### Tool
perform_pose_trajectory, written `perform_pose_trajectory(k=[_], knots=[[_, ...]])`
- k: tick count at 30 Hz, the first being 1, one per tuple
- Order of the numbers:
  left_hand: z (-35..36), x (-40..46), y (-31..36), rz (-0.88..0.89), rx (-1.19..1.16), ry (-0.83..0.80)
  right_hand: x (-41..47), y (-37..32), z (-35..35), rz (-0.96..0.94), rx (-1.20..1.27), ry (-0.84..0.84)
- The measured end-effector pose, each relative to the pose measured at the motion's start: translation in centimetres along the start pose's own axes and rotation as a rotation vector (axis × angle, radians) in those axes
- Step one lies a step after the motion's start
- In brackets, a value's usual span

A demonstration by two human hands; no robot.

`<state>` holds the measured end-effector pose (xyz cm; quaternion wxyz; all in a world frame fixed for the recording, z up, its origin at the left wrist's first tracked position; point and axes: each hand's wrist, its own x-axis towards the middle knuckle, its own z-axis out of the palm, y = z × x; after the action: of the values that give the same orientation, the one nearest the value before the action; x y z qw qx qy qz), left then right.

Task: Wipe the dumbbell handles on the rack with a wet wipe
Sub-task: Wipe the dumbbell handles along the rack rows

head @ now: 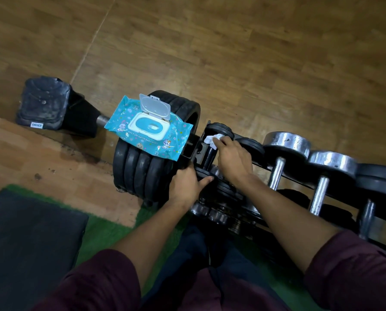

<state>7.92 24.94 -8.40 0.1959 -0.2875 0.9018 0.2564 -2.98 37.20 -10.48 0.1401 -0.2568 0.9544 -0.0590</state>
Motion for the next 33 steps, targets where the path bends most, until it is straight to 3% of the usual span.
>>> perform_pose_trajectory(k=[4, 9, 11, 14, 18, 24, 30, 33], knots=[[0.0, 0.0, 0.1, -0.013, 0.002, 0.003, -0.2, -0.6, -0.2, 0.259, 0.280, 0.004], [0.0, 0.0, 0.1, -0.017, -0.005, -0.010, 0.2, -0.9, 0.8, 0.771, 1.106, -0.361], [0.0, 0.0, 0.1, -0.012, -0.006, -0.015, 0.7, -0.6, 0.6, 0.859, 1.237, -0.350], [0.1, 0.0, 0.0, -0.013, -0.005, -0.010, 1.4, -0.1, 0.4, 0.845, 1.181, -0.303], [0.1, 0.0, 0.0, -0.009, 0.011, -0.011, 0.8, 0.3, -0.4, 0.733, 1.024, -0.545], [-0.1, 0.1, 0.1, -0.020, 0.013, -0.026, 0.7, -0.3, -0.8, 0.707, 1.033, -0.677], [0.1, 0.1, 0.0, -0.024, 0.007, -0.029, 0.4, 0.8, -0.4, 0.632, 0.998, -0.617], [0.2, 0.0, 0.0, -0.028, 0.007, -0.030, 0.7, 1.1, -1.5, 0.503, 0.975, -0.643]])
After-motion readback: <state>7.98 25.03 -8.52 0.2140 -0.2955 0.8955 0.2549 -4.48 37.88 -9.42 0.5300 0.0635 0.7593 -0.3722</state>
